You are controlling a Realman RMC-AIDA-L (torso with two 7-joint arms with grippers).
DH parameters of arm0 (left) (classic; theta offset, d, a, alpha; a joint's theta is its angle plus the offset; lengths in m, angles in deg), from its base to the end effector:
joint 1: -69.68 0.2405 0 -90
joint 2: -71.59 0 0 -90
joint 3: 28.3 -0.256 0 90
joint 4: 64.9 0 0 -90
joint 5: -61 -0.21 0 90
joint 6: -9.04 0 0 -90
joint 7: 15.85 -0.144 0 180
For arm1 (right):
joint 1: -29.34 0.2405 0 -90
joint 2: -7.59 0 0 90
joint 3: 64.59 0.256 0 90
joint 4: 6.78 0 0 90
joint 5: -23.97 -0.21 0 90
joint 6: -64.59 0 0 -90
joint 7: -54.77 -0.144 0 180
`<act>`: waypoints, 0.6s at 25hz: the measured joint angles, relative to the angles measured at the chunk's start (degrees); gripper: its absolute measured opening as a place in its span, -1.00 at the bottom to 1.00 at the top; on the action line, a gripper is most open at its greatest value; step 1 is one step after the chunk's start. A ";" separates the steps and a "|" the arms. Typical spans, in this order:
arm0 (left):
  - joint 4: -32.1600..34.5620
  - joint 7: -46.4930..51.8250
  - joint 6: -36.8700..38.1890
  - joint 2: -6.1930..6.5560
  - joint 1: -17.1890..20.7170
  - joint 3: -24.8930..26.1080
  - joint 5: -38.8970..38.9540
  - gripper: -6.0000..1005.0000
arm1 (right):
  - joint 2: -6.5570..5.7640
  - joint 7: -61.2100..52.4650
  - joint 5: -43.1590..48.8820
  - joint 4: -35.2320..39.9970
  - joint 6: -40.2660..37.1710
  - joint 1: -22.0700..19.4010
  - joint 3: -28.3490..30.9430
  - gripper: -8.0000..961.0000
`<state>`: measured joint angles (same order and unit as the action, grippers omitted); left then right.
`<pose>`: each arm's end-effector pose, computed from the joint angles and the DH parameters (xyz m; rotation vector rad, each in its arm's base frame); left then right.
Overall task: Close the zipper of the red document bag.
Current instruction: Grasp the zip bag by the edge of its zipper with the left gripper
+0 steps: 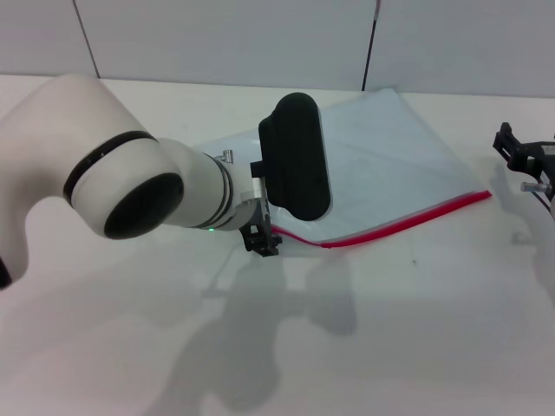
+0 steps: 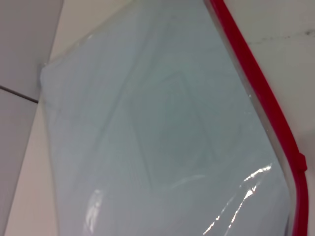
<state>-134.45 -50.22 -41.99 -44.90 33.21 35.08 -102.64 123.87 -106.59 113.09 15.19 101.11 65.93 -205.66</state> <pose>-0.1616 0.3733 -0.0885 -2.4712 0.1232 0.6471 0.3030 0.4024 -0.0427 -1.5886 0.8209 0.3828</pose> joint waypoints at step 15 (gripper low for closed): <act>1.42 4.37 6.22 0.13 0.46 1.40 -0.78 0.14 | 0.00 0.00 0.00 0.00 -0.14 0.15 0.45 0.79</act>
<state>-133.03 -45.85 -35.78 -44.77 33.67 36.48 -103.42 123.87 -106.59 113.09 15.19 100.97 66.08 -205.21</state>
